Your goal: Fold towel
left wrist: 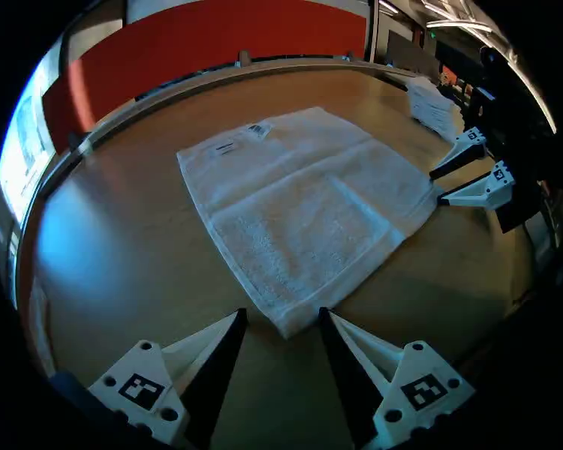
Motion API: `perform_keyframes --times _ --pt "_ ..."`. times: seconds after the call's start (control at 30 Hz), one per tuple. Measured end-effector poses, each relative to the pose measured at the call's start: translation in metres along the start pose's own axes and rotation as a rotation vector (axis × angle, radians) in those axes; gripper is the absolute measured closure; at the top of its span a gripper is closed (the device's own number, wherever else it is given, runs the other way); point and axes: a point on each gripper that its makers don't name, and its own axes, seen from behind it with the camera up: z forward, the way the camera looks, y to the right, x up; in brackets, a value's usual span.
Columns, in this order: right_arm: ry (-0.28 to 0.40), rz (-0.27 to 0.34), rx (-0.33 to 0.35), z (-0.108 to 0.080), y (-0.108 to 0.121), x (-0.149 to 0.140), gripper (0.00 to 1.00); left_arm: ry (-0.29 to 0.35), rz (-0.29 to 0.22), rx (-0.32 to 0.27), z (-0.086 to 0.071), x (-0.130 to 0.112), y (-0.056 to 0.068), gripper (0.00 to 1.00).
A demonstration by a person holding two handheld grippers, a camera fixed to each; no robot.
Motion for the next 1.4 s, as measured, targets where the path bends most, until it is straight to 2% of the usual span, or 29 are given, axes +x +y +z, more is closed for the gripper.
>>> perform_keyframes --times 0.13,0.33,0.4,0.53,0.6,0.77,0.97,1.1,1.4 --pt "-0.007 -0.008 0.011 0.000 -0.002 0.000 0.50 0.000 0.011 -0.004 0.000 0.000 0.003 0.40" --pt "-0.008 0.004 0.014 0.000 -0.003 0.001 0.76 -0.003 0.008 -0.007 0.001 0.001 0.006 0.49" --pt "-0.008 0.014 0.015 0.000 -0.003 0.002 0.79 -0.005 0.007 -0.006 0.001 0.001 0.007 0.62" --pt "-0.009 0.030 0.019 0.000 -0.004 0.002 0.82 -0.012 0.011 -0.002 0.001 0.002 0.008 0.79" --pt "-0.010 0.037 0.023 -0.001 -0.005 0.002 0.83 -0.014 0.014 0.000 0.001 0.002 0.009 0.84" --pt "-0.004 0.051 0.029 -0.004 -0.007 0.004 0.84 -0.017 0.003 -0.001 -0.001 0.003 0.011 0.87" --pt "0.017 0.033 0.026 -0.013 -0.007 0.013 0.84 -0.001 -0.016 0.007 -0.011 0.011 0.010 0.87" --pt "0.040 0.019 0.018 -0.023 -0.007 0.025 0.84 0.010 -0.028 0.008 -0.024 0.020 0.009 0.87" --pt "0.091 0.003 0.022 -0.057 -0.011 0.053 0.84 0.035 -0.095 0.013 -0.062 0.041 0.008 0.87"
